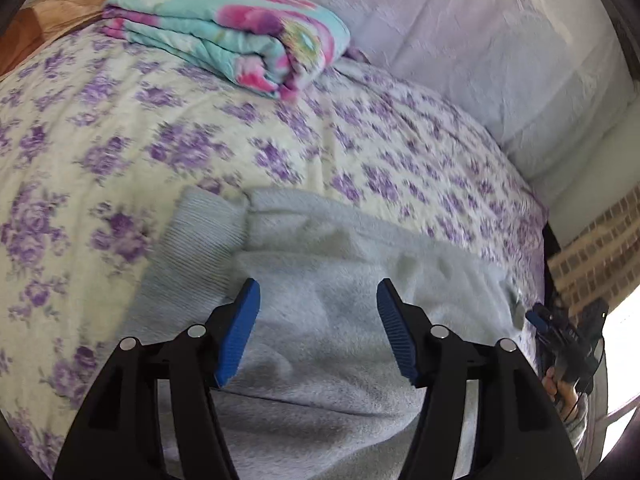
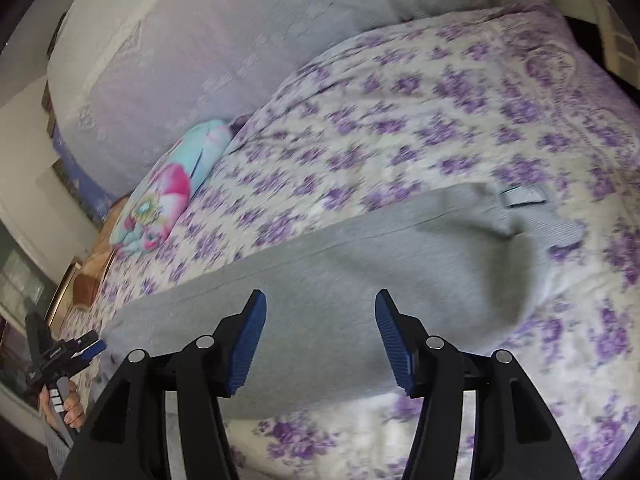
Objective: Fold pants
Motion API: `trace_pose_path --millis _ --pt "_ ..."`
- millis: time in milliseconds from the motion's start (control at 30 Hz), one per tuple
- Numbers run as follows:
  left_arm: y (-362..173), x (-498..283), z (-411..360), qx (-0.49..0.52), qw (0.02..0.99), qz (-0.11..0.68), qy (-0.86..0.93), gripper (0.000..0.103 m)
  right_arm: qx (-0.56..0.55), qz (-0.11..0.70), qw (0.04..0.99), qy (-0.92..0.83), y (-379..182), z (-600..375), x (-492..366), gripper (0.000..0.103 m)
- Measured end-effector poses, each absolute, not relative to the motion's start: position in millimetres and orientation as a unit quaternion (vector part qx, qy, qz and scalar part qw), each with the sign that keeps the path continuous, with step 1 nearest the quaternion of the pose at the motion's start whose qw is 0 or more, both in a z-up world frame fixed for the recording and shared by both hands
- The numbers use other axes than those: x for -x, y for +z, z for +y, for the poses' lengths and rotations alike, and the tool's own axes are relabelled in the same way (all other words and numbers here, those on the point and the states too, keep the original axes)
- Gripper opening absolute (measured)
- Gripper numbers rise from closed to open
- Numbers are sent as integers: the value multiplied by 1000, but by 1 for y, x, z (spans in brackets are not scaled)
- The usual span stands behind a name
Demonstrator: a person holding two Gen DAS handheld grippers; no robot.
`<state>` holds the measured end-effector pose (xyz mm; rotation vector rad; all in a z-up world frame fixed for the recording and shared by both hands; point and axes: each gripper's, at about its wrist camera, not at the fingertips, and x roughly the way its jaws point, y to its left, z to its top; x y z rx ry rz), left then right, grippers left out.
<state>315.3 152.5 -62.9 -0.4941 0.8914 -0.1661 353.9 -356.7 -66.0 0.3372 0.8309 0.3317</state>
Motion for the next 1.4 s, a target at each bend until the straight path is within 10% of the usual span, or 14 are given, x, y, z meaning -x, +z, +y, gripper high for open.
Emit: trace_pose_path --millis 267,533,733,1400 --pt "-98 -341 133 138 885 444 -6 46 -127 443 878 129 -107 -344 -365 58" --pt "-49 -303 166 170 915 365 42 88 -79 389 902 169 -68 -309 -326 73" --pt "-102 -325 207 212 867 444 78 92 4 444 877 182 -117 -266 -336 86" --pt "-88 -240 259 271 886 358 120 98 -143 351 897 229 -49 -318 -283 98"
